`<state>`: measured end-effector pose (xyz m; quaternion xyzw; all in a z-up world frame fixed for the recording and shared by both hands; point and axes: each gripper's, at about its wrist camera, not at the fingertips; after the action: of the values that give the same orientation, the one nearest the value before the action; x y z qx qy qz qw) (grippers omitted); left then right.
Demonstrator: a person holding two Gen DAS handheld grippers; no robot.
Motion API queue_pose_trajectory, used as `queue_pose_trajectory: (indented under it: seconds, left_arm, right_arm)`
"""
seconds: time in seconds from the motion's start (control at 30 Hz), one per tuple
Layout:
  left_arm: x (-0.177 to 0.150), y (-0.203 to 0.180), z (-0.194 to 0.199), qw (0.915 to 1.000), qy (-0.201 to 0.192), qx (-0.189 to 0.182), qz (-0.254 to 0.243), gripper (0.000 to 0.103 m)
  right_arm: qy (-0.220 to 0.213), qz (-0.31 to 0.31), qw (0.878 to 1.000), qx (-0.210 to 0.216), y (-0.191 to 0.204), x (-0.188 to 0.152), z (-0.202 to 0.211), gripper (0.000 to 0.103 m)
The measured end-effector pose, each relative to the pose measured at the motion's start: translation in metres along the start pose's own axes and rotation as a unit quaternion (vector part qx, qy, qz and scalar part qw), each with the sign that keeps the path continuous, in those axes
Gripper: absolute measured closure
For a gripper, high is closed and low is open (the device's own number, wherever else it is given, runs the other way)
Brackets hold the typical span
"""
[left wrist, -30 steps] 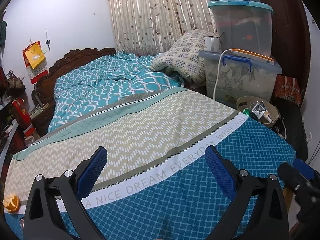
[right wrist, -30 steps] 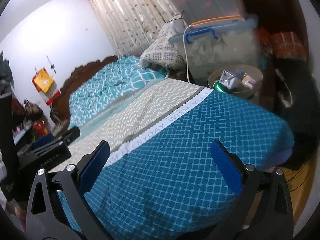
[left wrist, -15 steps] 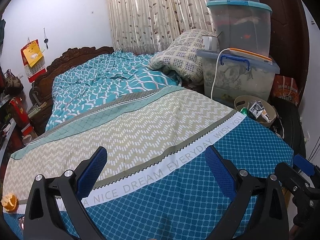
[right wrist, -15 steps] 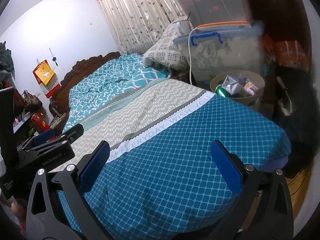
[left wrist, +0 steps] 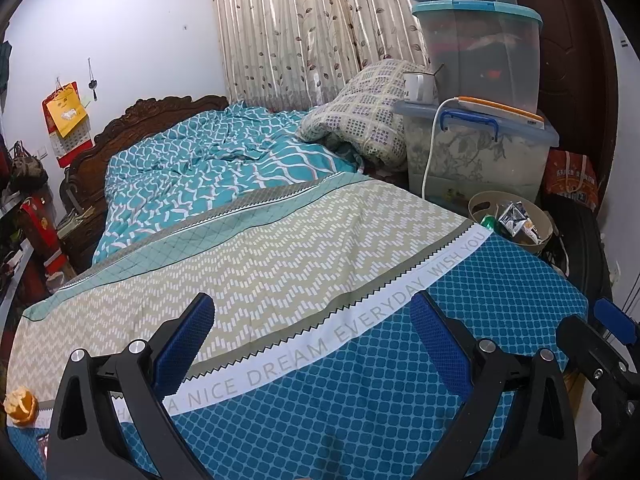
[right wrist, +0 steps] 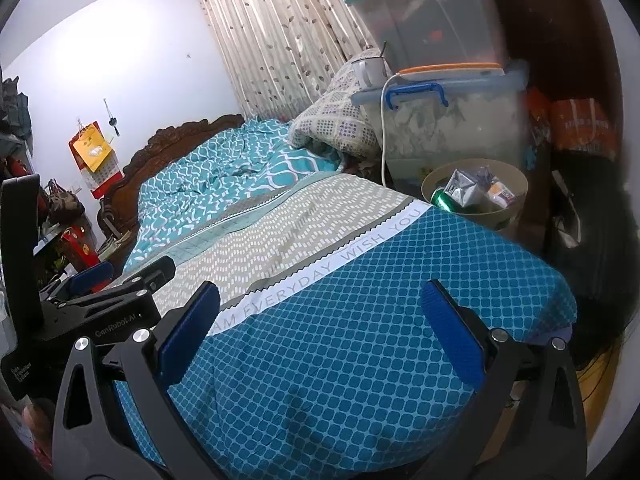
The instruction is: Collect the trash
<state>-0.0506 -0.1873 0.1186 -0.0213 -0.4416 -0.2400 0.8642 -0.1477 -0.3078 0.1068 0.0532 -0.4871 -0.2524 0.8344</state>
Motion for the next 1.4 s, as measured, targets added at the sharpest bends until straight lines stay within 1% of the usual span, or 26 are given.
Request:
queue_pose_trajectory:
  seconds: [0.5, 1.4]
  left_arm:
    - [-0.0031, -0.0004, -0.0030, 1.0000, 0.003, 0.003, -0.004, 0.009]
    - [-0.0092, -0.0008, -0.0064, 0.9999, 0.005, 0.000, -0.009, 0.009]
  right_arm:
    - [0.014, -0.008, 1.000, 0.007, -0.0022, -0.0013, -0.0054, 0.003]
    - [0.024, -0.016, 1.000, 0.010, -0.0046, -0.0053, -0.0096, 0.003]
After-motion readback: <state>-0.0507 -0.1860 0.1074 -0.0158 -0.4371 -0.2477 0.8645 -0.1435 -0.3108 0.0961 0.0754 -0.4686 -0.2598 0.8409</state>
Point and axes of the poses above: each gripper's, at about its wrist camera, not at the fingertips, and z roughly against the way its jaws point, y to its left, x to its top, and after that the axes turned 4 degrees about y, right-handed
